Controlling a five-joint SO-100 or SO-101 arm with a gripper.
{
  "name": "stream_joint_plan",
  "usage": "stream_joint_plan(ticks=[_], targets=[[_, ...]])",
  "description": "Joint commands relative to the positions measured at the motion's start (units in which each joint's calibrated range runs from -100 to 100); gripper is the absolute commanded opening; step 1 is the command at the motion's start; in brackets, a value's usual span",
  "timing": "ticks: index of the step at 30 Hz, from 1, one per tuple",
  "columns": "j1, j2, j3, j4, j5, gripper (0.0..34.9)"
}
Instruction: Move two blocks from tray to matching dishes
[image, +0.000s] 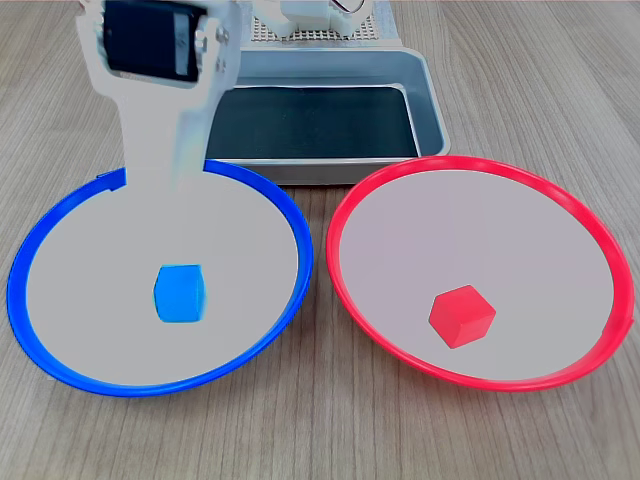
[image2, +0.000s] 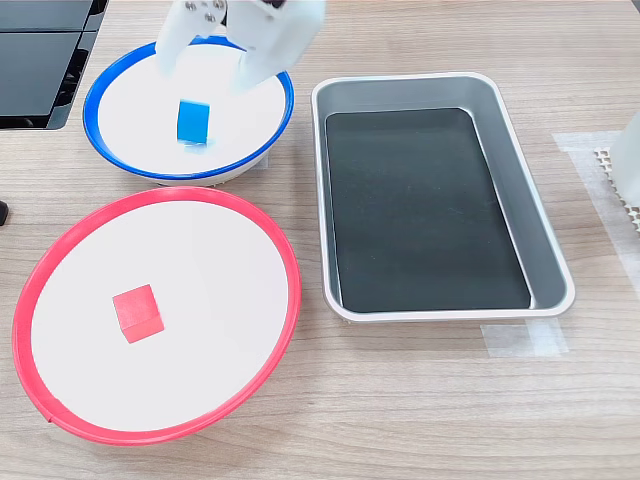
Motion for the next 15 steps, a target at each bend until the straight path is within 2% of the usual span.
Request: stream_joint_plan(ticks=[1, 2, 3, 4, 5, 6, 8, 10, 15], targets=[[-0.36, -8.14, 5.53, -4.99, 0.54, 15.9], [-0.36, -10.44, 7.80, -6.06, 0.59, 16.3], [-0.26, -13.85, 10.99, -7.38, 0.59, 14.6], [-0.17, -17.52, 14.54, -8.78, 0.54, 9.0], [-0.17, -24.94, 21.73, -11.75, 0.39, 1.8], [-0.26, -32.19, 29.01, -14.56, -0.44, 0.4], [-1.67, -48.05, 45.31, -20.34, -1.32, 0.3], [-3.18, -58.03, 54.96, -21.66, -1.81, 0.2], [-7.60, -87.46, 77.72, -16.05, -5.18, 0.1]])
